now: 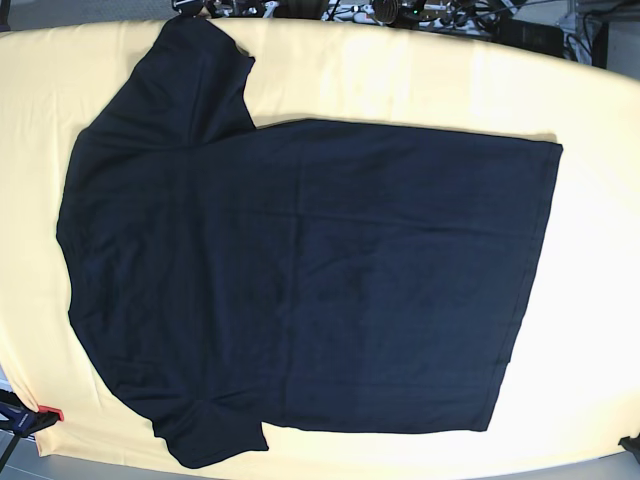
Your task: Fold the T-shirt properly
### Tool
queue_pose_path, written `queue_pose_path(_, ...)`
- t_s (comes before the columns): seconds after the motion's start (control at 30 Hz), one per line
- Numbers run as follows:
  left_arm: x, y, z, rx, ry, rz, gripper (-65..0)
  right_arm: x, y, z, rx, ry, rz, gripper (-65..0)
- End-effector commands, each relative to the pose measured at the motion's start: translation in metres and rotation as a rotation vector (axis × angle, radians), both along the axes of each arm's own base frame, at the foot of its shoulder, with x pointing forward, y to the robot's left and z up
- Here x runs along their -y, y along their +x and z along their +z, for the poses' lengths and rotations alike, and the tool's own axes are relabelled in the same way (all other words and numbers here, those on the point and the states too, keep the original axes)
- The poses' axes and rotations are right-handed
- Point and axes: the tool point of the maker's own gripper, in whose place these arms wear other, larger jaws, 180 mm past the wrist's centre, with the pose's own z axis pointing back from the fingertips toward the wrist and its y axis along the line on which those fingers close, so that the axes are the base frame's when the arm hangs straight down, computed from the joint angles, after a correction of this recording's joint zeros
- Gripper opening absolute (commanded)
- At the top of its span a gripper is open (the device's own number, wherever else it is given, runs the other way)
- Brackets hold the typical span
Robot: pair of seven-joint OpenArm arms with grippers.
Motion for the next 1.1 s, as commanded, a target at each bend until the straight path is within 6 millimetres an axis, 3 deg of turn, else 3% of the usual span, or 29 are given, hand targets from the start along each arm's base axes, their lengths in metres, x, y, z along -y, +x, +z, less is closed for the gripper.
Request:
queue_pose_path(0.0,0.001,0.004,0.001,0.014,-0.005,-0.002,-65.0,-0.001,0.012,0.002,0.029,0.013,0.016,-65.0)
queue_pose_path(0.37,0.001,0.004,0.001,0.015,-0.004,-0.002,-65.0,0.025,0.015,-0.005,0.037,-0.135,-0.006,-65.0)
queue_pose_path(1.07,0.001,0.004,0.001,0.014,-0.003,-0.009,-65.0,0.027,0.014,-0.005,0.042,-0.149,0.04,-65.0)
